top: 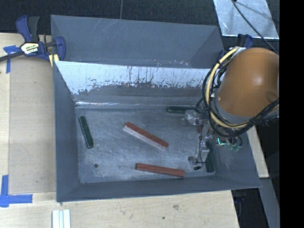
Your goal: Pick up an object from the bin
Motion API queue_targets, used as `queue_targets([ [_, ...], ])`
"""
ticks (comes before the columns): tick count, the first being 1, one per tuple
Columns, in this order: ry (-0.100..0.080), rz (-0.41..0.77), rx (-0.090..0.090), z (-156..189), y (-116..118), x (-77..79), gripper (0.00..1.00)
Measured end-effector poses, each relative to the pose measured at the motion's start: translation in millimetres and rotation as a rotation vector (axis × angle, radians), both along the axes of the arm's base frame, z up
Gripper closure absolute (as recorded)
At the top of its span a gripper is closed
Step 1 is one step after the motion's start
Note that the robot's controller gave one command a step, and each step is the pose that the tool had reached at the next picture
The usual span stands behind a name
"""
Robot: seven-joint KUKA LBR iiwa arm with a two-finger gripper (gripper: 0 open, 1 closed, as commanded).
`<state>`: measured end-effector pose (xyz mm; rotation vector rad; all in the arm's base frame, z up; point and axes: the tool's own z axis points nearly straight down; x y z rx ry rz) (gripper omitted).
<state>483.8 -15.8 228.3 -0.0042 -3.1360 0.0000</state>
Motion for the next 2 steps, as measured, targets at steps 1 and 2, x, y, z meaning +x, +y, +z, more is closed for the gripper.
queue_targets([
  [1,-0.001,-0.263,-0.001,-134,34,27.8,0.00],
  [2,-0.010,-0.254,-0.001,-160,24,50.7,0.00],
])
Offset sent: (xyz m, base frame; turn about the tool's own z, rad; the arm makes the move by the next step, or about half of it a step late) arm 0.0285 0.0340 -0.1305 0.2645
